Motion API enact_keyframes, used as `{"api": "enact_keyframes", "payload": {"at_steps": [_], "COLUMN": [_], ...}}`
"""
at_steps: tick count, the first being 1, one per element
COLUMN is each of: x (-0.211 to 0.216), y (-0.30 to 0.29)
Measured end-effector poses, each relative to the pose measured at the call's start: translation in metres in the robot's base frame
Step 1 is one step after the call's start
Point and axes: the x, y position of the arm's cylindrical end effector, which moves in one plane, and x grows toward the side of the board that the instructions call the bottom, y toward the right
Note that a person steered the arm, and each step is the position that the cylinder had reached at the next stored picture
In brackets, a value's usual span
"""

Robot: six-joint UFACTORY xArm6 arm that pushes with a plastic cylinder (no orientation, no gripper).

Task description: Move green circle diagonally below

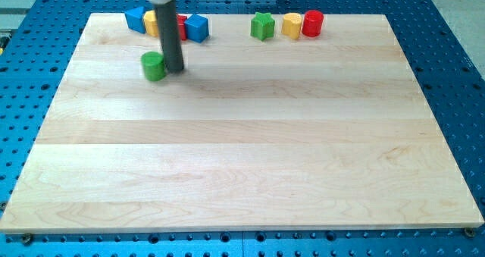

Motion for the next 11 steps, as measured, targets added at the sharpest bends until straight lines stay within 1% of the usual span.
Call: {"api": "enact_keyframes", "payload": {"at_steps": [1, 2, 3, 4, 5, 6, 7, 8, 9, 10, 11], "x": [-0.05, -0.046, 0.033, 0.099, 0.031, 0.055, 0.115, 0.125, 0.119, 0.108, 0.079], "y": [0.012, -0.02, -0.041, -0.018, -0.024, -0.078, -0.089, -0.044, -0.094, -0.125, -0.075]}}
